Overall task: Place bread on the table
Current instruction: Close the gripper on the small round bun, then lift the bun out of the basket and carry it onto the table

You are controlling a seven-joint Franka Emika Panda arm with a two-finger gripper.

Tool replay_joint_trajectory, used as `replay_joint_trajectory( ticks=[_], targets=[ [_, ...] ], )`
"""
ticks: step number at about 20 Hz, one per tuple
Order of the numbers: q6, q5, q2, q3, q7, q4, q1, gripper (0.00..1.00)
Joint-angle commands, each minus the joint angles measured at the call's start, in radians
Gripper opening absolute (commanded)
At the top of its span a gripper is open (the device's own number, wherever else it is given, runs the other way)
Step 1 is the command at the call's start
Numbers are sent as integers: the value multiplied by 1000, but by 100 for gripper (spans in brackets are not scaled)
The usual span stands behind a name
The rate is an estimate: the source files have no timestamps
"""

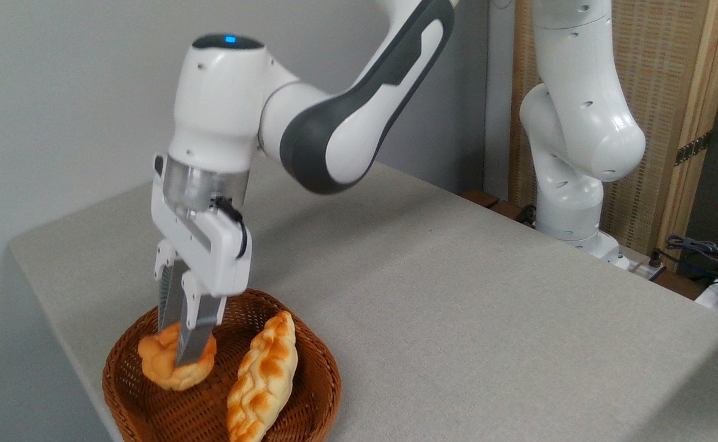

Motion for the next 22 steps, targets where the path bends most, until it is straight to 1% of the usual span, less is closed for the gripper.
replay_joint_trajectory(
  ticks=[1,3,6,7,10,13,16,18,20,22],
  targets=[
    [-129,-10,-101,-2,-30,-9,3,46],
    [-193,-10,-137,4,-33,-9,3,47],
    [-346,-9,-203,9,-32,-10,3,48],
    [-373,-9,-210,9,-33,-10,5,48],
    [-510,-9,-246,10,-30,-13,5,48],
    [-603,-7,-269,10,-24,-21,5,48],
    [-673,-7,-270,10,-16,-35,5,53],
    [-678,-7,-266,10,-16,-53,3,53],
    [-678,-3,-255,9,-15,-61,2,56],
    [-678,-1,-246,9,-15,-69,0,56]
  ],
)
